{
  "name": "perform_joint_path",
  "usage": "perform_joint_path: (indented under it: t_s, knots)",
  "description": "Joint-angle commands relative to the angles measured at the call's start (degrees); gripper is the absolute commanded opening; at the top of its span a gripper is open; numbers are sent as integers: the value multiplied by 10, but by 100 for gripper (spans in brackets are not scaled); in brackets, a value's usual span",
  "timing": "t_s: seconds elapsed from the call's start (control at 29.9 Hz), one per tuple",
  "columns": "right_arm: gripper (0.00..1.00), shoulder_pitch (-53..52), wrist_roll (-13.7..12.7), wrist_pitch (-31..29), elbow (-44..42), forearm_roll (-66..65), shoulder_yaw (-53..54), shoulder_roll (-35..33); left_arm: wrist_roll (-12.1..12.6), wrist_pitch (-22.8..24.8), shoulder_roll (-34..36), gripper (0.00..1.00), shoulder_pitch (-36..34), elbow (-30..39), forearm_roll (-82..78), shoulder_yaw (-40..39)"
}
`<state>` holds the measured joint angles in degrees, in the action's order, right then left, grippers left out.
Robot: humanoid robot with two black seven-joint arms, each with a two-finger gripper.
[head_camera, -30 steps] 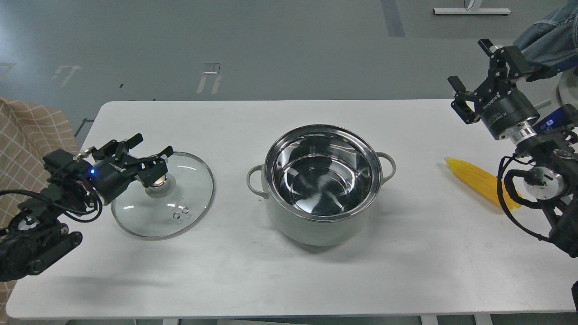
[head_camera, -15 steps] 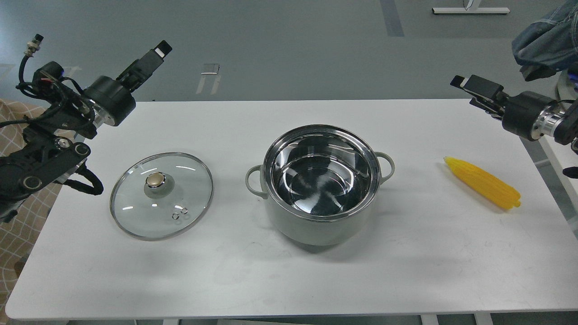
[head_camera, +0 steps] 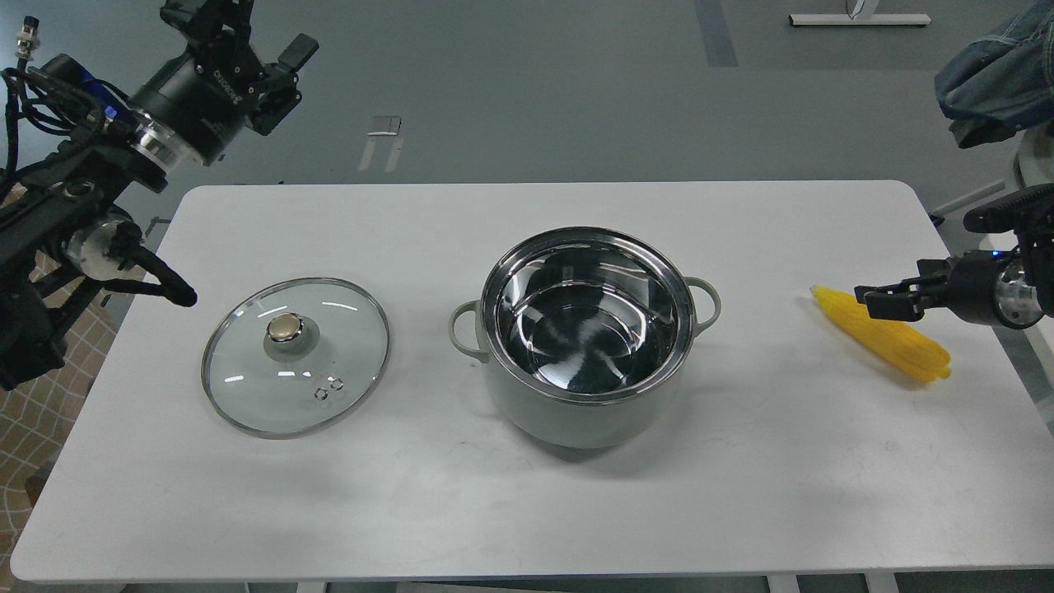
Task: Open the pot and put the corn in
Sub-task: 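Lower the right gripper onto the yellow corn cob and grasp it, then lift the corn cob with the right gripper toward the pot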
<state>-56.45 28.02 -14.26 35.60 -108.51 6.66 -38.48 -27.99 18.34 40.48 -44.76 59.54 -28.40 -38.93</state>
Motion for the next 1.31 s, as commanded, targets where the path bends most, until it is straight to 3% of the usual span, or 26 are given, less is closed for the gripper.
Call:
perform_joint_path:
  t_s: [0.0, 0.4, 0.5, 0.54, 0.6, 0.67, 0.7, 0.74, 0.97, 1.27]
  knots:
    - [100, 0, 0, 16, -29, -5, -39, 6, 0, 2, -2, 94, 2, 0, 0, -1]
    - [97, 26, 0, 67, -126, -5, -88, 95, 0, 1, 1, 94, 3, 27, 0, -5]
    - [86, 30, 0, 71, -139, -5, -109, 102, 0, 1, 1, 94, 3, 27, 0, -5]
    - [75, 30, 0, 76, -146, -5, -117, 104, 0, 2, 0, 94, 3, 27, 0, -5]
    - [63, 30, 0, 83, -152, -5, -125, 106, 0, 1, 0, 94, 3, 27, 0, -5]
    - [42, 30, 0, 93, -159, -5, -133, 108, 0, 1, -1, 94, 4, 28, 0, -5]
    - [25, 30, 0, 95, -159, -5, -137, 108, 0, 0, -1, 94, 4, 29, 0, -5]
    - [20, 30, 0, 100, -159, -5, -138, 108, 0, 0, -1, 94, 7, 31, 0, -5]
    - [1, 26, 0, 111, -146, 1, -134, 111, 0, 0, -1, 94, 16, 36, -1, -6]
    - [2, -74, 0, 104, 10, 8, -104, 40, 0, 0, -1, 94, 16, 40, -1, -7]
